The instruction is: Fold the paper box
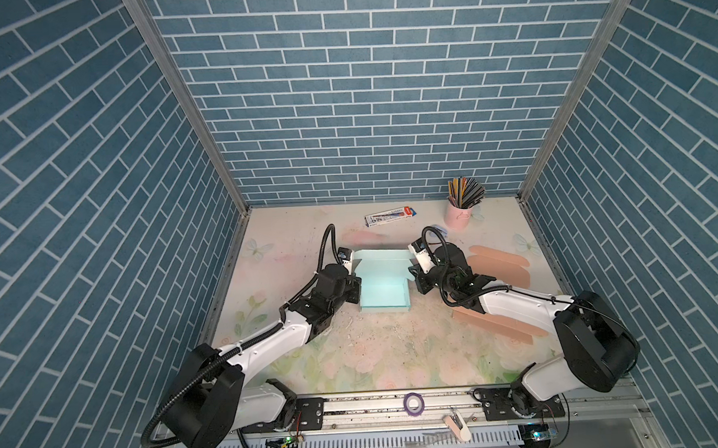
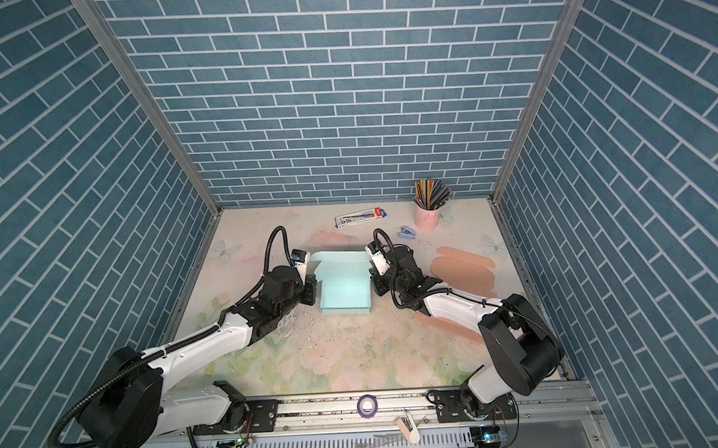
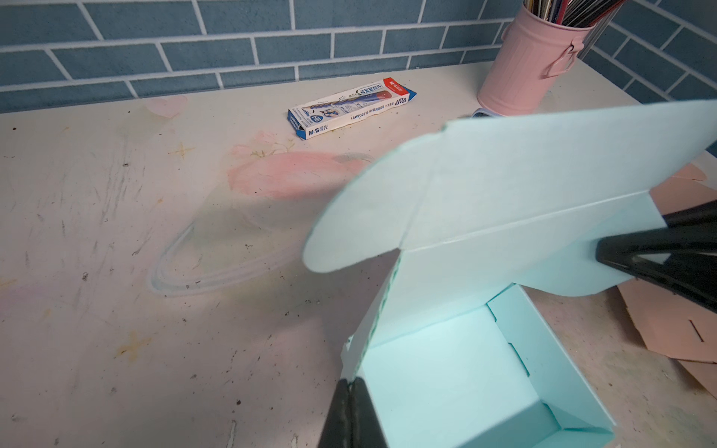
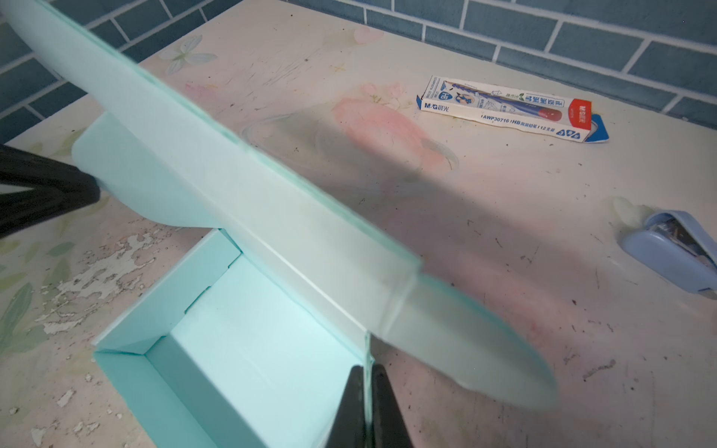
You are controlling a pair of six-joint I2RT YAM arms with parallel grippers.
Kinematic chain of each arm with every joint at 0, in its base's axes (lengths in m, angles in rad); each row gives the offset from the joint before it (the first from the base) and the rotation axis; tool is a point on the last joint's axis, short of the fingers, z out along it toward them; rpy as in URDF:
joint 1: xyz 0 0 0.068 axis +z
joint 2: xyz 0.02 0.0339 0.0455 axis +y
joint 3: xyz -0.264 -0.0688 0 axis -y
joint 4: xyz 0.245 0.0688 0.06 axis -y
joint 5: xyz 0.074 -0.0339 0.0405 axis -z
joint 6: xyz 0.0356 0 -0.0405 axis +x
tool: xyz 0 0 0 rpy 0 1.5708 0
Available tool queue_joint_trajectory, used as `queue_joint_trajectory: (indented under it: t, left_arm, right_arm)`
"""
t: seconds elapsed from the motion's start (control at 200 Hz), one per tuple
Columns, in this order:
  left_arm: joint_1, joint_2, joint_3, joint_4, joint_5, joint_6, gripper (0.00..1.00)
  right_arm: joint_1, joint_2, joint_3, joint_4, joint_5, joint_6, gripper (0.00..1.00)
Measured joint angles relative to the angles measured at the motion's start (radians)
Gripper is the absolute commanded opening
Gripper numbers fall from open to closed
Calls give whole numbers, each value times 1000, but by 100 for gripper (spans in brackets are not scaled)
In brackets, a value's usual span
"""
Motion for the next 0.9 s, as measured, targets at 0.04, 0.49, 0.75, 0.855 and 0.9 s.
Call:
queue_joint_trajectory:
  t: [0.04, 0.49, 0.75, 0.855, 0.9]
  left_arm:
    - [-3, 2, 0, 10, -1, -5, 5]
    - [-38, 142, 44, 42, -95, -84, 5]
    - [-39, 188, 44, 113, -143, -97, 5]
    - [-39, 203, 44, 135, -156, -104, 5]
    - [-39, 208, 43, 140, -158, -106, 5]
  right_arm:
    - [5, 13, 24, -3, 2, 7, 7]
    - [54, 210, 239, -10, 127, 114, 19]
    - [54, 243, 228, 16, 129, 159, 19]
    - [54, 243, 210, 38, 126, 193, 19]
    - [54, 243, 207, 45, 123, 206, 19]
